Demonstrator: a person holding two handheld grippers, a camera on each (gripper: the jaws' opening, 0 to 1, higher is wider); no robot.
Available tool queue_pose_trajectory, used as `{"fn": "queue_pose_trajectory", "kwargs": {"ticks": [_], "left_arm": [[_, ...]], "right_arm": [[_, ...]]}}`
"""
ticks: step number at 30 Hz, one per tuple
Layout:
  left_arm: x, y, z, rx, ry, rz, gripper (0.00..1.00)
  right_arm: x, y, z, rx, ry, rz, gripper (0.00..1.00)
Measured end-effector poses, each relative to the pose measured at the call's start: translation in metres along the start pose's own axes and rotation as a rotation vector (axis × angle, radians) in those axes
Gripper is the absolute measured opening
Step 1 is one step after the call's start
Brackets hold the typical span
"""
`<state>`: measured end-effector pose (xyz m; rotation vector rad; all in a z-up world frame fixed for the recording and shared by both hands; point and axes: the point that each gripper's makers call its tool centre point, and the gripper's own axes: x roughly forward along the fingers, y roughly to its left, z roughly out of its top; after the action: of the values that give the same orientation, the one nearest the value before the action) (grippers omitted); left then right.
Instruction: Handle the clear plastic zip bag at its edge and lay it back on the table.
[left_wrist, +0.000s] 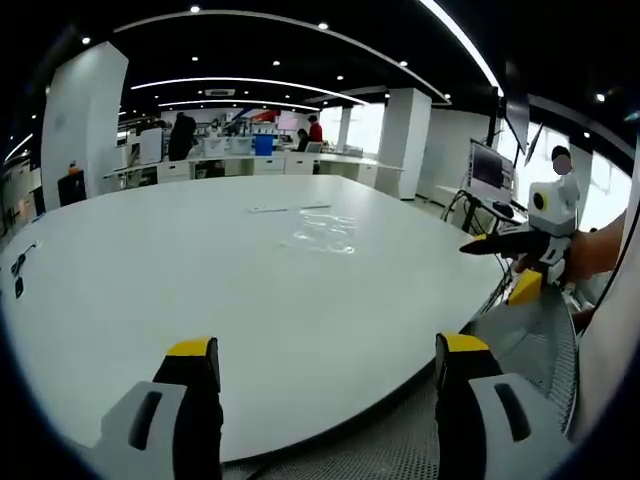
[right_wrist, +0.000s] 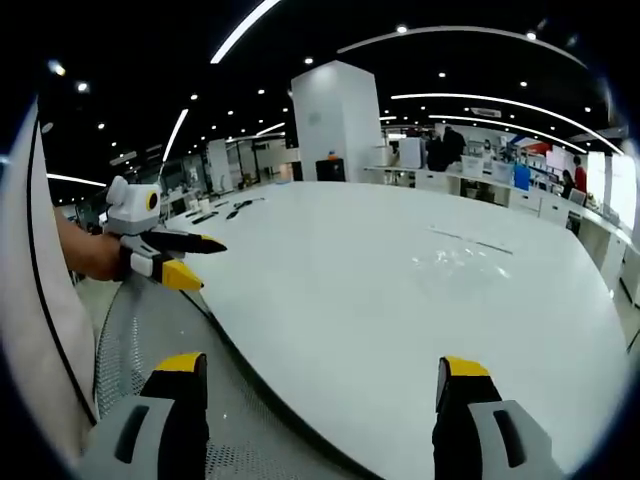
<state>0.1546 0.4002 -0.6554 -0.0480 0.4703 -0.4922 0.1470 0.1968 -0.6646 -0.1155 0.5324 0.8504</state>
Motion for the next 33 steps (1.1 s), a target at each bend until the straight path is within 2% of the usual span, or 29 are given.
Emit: {"fn": "queue_pose_trajectory", "kwargs": {"ticks": [33], "left_arm": [[0.0015, 0.0024, -0.0018, 0.003, -0.001, 0.004, 0.87]], "right_arm": [[0.0001, 0.0001, 0.0, -0.004, 0.003, 0.0, 0.94]]}}
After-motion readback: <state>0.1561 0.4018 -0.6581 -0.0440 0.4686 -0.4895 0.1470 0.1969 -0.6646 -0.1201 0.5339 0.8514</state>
